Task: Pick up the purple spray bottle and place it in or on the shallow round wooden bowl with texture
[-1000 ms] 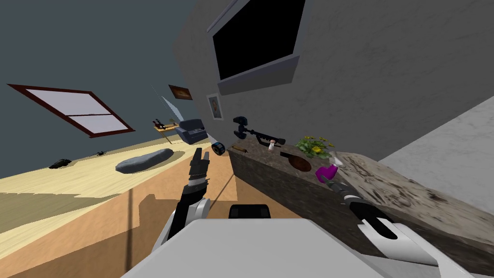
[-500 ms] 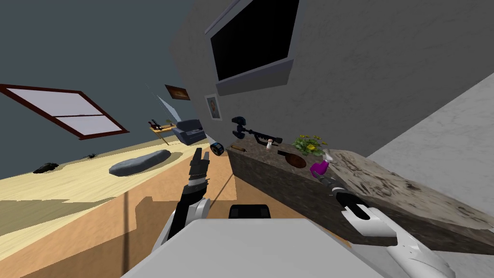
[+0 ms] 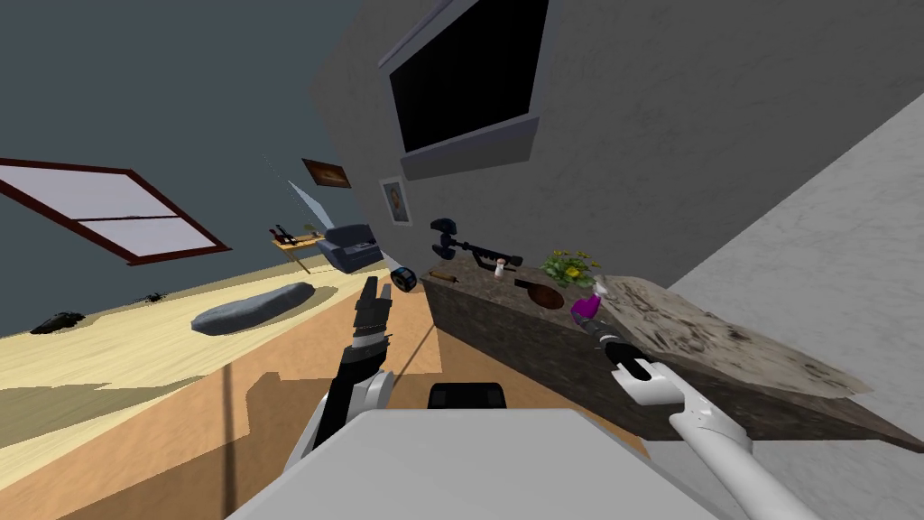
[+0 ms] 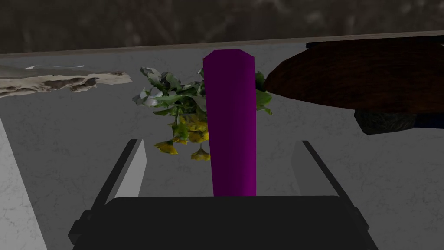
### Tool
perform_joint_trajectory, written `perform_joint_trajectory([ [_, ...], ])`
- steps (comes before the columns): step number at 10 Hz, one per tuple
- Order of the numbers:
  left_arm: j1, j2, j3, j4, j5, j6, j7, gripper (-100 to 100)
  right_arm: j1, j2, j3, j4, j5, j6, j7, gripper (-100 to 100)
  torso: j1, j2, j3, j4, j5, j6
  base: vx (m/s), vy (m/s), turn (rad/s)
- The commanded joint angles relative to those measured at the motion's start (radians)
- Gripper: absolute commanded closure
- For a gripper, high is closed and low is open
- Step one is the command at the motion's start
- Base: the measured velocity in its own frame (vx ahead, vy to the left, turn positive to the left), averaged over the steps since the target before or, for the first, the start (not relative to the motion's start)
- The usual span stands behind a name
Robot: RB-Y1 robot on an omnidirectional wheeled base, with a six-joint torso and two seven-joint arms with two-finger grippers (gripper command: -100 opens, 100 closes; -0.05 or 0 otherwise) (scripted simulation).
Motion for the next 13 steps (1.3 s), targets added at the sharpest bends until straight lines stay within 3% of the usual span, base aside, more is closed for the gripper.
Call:
perform_joint_trajectory([
  [1,0.0,0.0,0.0,0.0,0.0,0.0,0.0,0,-0.05,0.003,0.05,0.05,0.012,0.012,0.01,-100,0.0,0.0,0.0,0.0,0.0,0.0,-0.052,-0.01,-0.174],
  [3,0.0,0.0,0.0,0.0,0.0,0.0,0.0,0,-0.13,0.003,0.055,0.077,0.012,0.012,0.01,-100,-0.001,0.003,0.001,0.0,0.0,0.001,-0.051,-0.011,-0.049],
  [4,0.0,0.0,0.0,0.0,0.0,0.0,0.0,0,-0.164,0.006,0.107,0.131,0.024,0.017,0.02,-100,-0.001,0.002,0.001,0.0,0.0,0.0,-0.066,-0.03,-0.151],
  [7,0.0,0.0,0.0,0.0,0.0,0.0,0.0,0,-0.254,0.006,0.109,0.167,0.024,0.017,0.02,-100,0.0,0.003,0.002,0.001,0.0,0.0,-0.048,-0.009,-0.031],
  [8,0.0,0.0,0.0,0.0,0.0,0.0,0.0,0,-0.288,0.009,0.157,0.214,0.037,0.023,0.031,-100,0.0,0.001,0.0,0.0,0.0,0.0,-0.065,-0.029,-0.17],
  [11,0.0,0.0,0.0,0.0,0.0,0.0,0.0,0,-0.375,0.009,0.163,0.257,0.037,0.023,0.031,-100,0.0,0.002,0.001,0.0,0.0,0.0,-0.038,-0.01,-0.029],
  [12,0.0,0.0,0.0,0.0,0.0,0.0,0.0,0,-0.419,0.012,0.215,0.314,0.049,0.028,0.041,-100,0.0,0.0,0.0,0.0,0.0,0.0,-0.055,-0.025,-0.177],
  [13,0.0,0.0,0.0,0.0,0.0,0.0,0.0,0,-0.446,0.012,0.217,0.331,0.049,0.028,0.041,-100,-0.001,0.002,0.001,0.0,0.0,0.001,-0.07,-0.022,-0.11],
])
